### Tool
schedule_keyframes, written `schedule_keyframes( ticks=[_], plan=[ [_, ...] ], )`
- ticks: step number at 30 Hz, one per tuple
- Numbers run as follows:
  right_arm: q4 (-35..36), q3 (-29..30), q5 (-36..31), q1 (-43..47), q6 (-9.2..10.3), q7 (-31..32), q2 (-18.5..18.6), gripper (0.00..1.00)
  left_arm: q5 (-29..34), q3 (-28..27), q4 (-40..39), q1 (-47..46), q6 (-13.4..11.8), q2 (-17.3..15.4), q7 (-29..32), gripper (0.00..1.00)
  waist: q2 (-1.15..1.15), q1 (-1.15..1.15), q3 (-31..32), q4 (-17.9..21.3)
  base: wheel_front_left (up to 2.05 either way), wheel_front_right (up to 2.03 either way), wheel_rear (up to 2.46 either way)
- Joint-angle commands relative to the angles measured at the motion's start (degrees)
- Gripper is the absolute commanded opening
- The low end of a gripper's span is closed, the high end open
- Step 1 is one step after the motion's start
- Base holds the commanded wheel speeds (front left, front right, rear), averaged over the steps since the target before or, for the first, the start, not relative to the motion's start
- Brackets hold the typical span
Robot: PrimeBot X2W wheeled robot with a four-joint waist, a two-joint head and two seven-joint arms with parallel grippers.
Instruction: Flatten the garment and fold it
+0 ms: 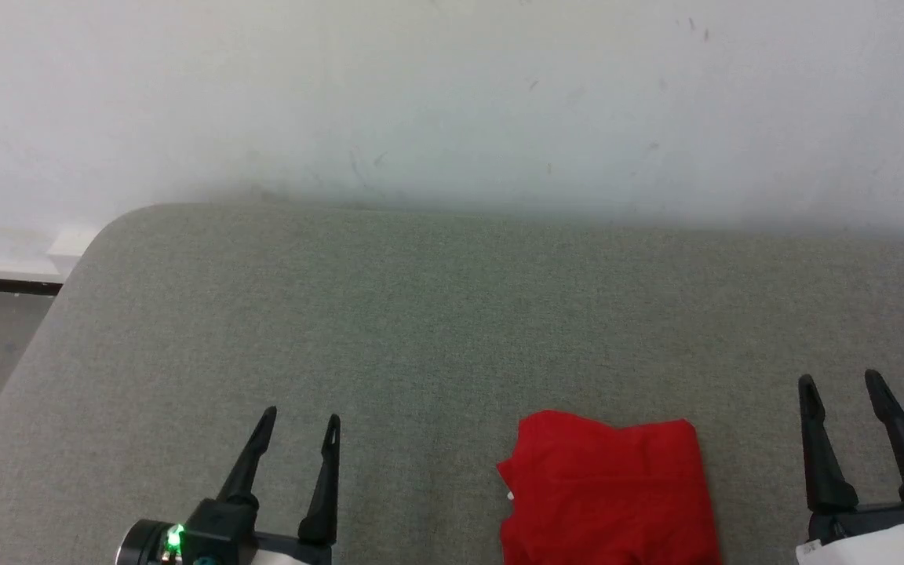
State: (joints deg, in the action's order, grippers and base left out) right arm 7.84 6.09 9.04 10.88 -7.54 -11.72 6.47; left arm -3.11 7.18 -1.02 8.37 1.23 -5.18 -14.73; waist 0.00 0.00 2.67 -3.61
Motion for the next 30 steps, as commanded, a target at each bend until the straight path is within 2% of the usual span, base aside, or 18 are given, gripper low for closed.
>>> schedule_keyframes(
  ticks=[1, 5, 11, 15, 20, 25, 30],
  plan=[
    [-0.07, -0.09, -0.03, 0.53, 0.05, -0.45, -0.26, 1.00, 0.40, -0.05, -0.08, 0.69, 0.33, 0.23, -0.27, 1.00, 0.00, 0.00, -0.02, -0.01, 0.00, 0.00, 0.00],
    [0.05, -0.56, 0.43, 0.98, 0.05, 1.41, -0.29, 1.00, 0.56, -0.11, -0.24, 0.53, 0.55, 0.39, -0.27, 1.00, 0.00, 0.00, -0.38, -0.33, 0.00, 0.00, 0.00],
    [-0.74, -5.02, 7.06, 1.25, 0.05, 14.64, 3.91, 1.00, 0.85, -0.03, -0.35, -0.54, 0.89, 0.61, -0.27, 1.00, 0.00, 0.00, -2.31, -1.43, 0.00, 0.00, 0.00],
    [-1.92, -5.78, 13.13, 1.12, 0.05, 26.60, 5.93, 1.00, 0.98, 0.28, 0.06, -1.36, 1.16, 0.80, -0.27, 1.00, 0.00, 0.00, -3.74, -2.53, 0.00, 0.00, 0.00],
    [-2.94, -4.17, 18.06, 0.27, 0.05, 37.08, 4.79, 1.00, 1.15, 0.94, 0.54, -2.60, 1.41, 1.06, -0.27, 1.00, 0.00, 0.00, -5.58, -4.71, 0.00, 0.00, 0.00],
    [-6.96, -2.67, 20.07, -1.55, 0.05, 42.51, 2.19, 1.00, 1.34, 1.45, 0.92, -3.50, 1.56, 1.24, -0.27, 1.00, 0.00, 0.00, -6.85, -6.70, 0.00, 0.00, 0.00],
    [-11.73, -3.79, 20.37, -3.55, 0.05, 45.96, 0.32, 1.00, 1.46, 1.45, 1.17, -3.96, 1.60, 1.31, -0.27, 1.00, 0.00, 0.00, -7.47, -7.78, 0.00, 0.00, 0.00]
  ],
)
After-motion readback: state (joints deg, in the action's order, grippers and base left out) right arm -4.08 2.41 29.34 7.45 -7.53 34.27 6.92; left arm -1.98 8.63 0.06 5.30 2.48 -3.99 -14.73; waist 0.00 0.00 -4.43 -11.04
